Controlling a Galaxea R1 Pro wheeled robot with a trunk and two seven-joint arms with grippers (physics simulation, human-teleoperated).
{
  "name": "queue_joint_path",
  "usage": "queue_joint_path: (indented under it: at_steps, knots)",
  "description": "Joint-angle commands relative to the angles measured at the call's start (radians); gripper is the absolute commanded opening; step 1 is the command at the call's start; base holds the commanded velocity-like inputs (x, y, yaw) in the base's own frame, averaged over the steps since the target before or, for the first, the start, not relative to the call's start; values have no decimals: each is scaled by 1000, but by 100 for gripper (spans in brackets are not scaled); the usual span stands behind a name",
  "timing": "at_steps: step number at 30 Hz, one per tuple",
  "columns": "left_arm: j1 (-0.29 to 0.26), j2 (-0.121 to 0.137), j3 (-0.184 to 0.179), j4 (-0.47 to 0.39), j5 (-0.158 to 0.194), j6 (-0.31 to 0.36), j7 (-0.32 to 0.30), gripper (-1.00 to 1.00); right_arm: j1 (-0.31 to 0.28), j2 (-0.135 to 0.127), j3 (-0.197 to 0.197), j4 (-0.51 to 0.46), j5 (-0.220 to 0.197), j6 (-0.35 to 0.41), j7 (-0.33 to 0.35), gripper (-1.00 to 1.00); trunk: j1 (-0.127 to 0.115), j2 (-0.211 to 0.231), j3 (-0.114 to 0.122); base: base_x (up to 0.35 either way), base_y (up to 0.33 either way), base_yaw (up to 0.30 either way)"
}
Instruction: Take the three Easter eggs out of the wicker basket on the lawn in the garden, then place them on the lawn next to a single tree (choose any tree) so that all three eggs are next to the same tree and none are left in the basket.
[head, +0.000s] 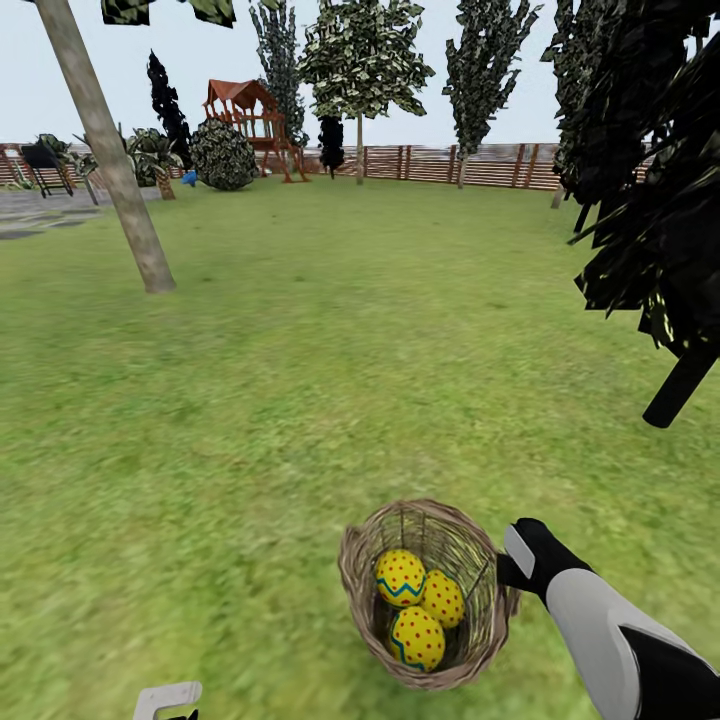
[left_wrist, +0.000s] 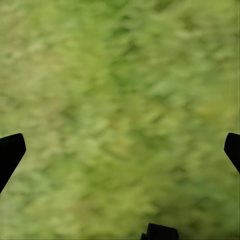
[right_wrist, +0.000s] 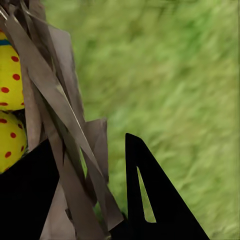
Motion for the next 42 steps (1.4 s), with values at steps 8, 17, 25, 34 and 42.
queue_joint_path:
  at_steps: [8, 17, 25, 34, 42]
  knots:
    - [0, 0, -1, -1, -3, 6, 3, 100, 0, 8, -3, -2, 3, 5, -4, -100, -31, 56, 24, 0, 0, 0]
    - [0, 0, -1, 0, -4, 6, 3, 100, 0, 13, -3, -3, 4, 5, -5, -100, -65, 119, 53, 0, 0, 0]
    - [-1, 0, -1, 5, -4, 6, 4, 100, 0, 23, -3, -7, 5, 3, -5, -100, -96, 175, 78, 0, 0, 0]
    - [-2, 0, -1, 71, -4, 6, 5, 100, 0, 31, -1, -13, 6, 2, -2, -100, -130, 238, 106, 0, 0, 0]
    - [-3, 0, -1, 72, -4, 6, 5, 100, 0, 32, -1, -17, 6, 0, 0, -100, -161, 294, 131, 0, 0, 0]
